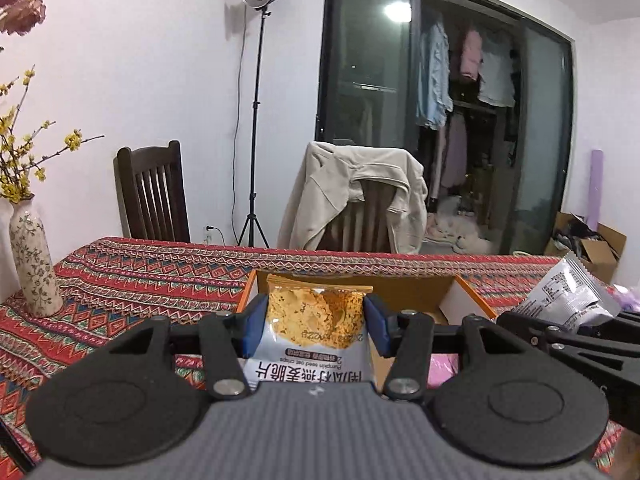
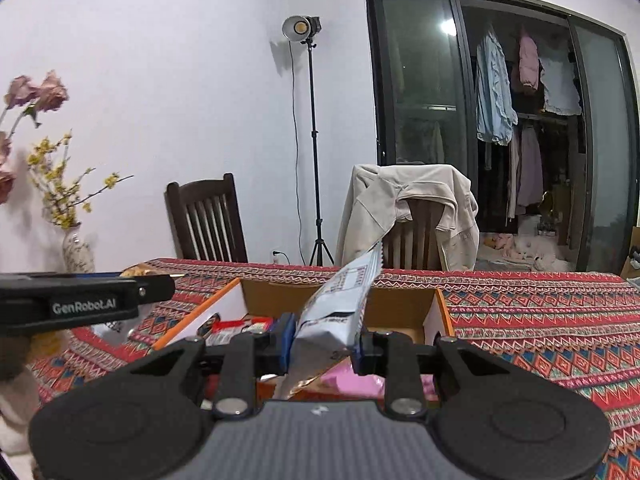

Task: Organize snacks
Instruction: 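Carry both packets into the orange box and open both grippers, then withdraw both grippers from the box back toward the snack pile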

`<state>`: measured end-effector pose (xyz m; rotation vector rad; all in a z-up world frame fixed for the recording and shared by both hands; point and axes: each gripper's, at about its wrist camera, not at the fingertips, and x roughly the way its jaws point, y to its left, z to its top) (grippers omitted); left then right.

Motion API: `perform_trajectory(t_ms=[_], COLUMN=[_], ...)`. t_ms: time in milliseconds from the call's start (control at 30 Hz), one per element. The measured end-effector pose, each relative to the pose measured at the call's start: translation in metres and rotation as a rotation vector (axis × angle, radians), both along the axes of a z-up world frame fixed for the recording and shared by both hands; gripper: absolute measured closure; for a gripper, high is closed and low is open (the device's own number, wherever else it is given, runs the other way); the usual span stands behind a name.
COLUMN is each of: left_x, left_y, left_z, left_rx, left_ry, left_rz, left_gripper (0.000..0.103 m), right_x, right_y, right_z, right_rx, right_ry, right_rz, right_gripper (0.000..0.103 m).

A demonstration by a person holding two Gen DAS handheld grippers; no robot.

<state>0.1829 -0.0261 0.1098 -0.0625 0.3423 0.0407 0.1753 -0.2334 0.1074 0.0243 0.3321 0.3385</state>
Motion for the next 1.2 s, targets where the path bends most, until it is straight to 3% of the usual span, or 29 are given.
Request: perform_trajectory(t_ms=[300,633,667,700,733,767,800,833,867,1200], left_x=[0.067,0.092,0.092,0.092,0.09,0.087,0.084,0.081,0.079,0.067], left_y=[0.007,0.011,0.011,0.013,0.015,0.018,0.02,0.022,0.023,0.021], left_z=[-0.024,-0.059,-0.06,-0.062,-0.064,-0.065,-0.064,-0.063,-0.062,-0.054], left_rx=[0.008,0.011,0.008,-0.002,-0.014,-0.025,-0.031,-0.033,-0.039,-0.028], left_ry=[0.034,0.06,0.063,0.062,0.052,0.033,0.009,-0.007,-0.014,-0.03], left_rz=[0.085,0.079,0.079,0.079,0.085,0.099,0.11,0.11,0.103,0.087], left_gripper=[0.05,0.05,0.045,0.029,0.018,0.001,0.0,0.0,0.0,0.0], right_x=[0.071,0.109,0.11,0.111,0.112,0.111,0.111,0.11,0.108,0.09], right_y=[0.008,0.013,0.015,0.016,0.017,0.018,0.017,0.015,0.014,0.006], right_z=[-0.019,-0.066,-0.068,-0.07,-0.072,-0.074,-0.074,-0.075,-0.075,-0.067], right_rx=[0.016,-0.007,-0.015,-0.023,-0.034,-0.04,-0.039,-0.027,-0.019,-0.016], right_ry=[0.052,0.112,0.12,0.125,0.127,0.132,0.137,0.135,0.127,0.079], right_rz=[-0.051,-0.056,-0.055,-0.059,-0.066,-0.071,-0.074,-0.072,-0.075,-0.11], right_gripper=[0.076,0.075,0.075,0.074,0.064,0.042,0.029,0.009,0.004,0.0])
